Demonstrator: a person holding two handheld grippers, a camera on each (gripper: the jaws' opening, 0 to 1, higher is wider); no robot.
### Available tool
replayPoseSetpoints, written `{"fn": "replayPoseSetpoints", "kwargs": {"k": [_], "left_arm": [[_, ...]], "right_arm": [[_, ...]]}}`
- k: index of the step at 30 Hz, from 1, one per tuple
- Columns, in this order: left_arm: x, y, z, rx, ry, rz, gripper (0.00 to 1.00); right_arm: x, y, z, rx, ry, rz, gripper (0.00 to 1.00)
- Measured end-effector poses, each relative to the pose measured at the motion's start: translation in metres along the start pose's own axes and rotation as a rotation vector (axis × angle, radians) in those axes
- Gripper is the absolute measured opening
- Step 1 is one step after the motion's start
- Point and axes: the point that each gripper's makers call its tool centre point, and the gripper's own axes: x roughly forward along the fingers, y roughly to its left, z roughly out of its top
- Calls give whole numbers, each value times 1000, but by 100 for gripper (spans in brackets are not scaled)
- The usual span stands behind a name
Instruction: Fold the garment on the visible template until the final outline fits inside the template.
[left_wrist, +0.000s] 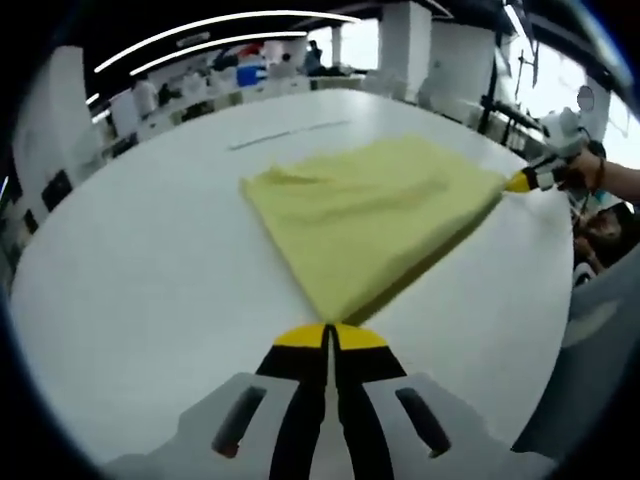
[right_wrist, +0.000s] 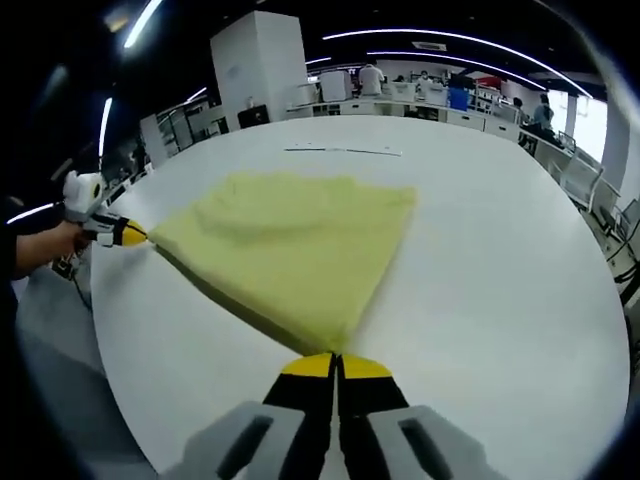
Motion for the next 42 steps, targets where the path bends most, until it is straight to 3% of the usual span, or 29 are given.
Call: {"fn": "replayPoseSetpoints", "kwargs": {"k": [20, 28, 32, 36, 40, 42], "left_arm": [[-9, -8, -15, -26, 27, 10, 0], [-10, -8, -12, -154, -1, 20, 2], [-19, -4, -12, -164, 17, 52, 14], [-32, -5, 0, -222, -43, 42, 28], [-42, -5, 13, -224, -86, 34, 41], [-49, -6, 25, -232, -137, 26, 49]], "right_arm": [[-2, 6, -9, 16, 12, -1, 0], [0, 2, -9, 117, 19, -51, 1], [-6, 1, 0, 181, -25, -78, 25], [-14, 7, 10, 175, -48, -75, 48], [-24, 18, 26, 167, -76, -55, 61], [-30, 23, 34, 151, -89, -50, 68]]}}
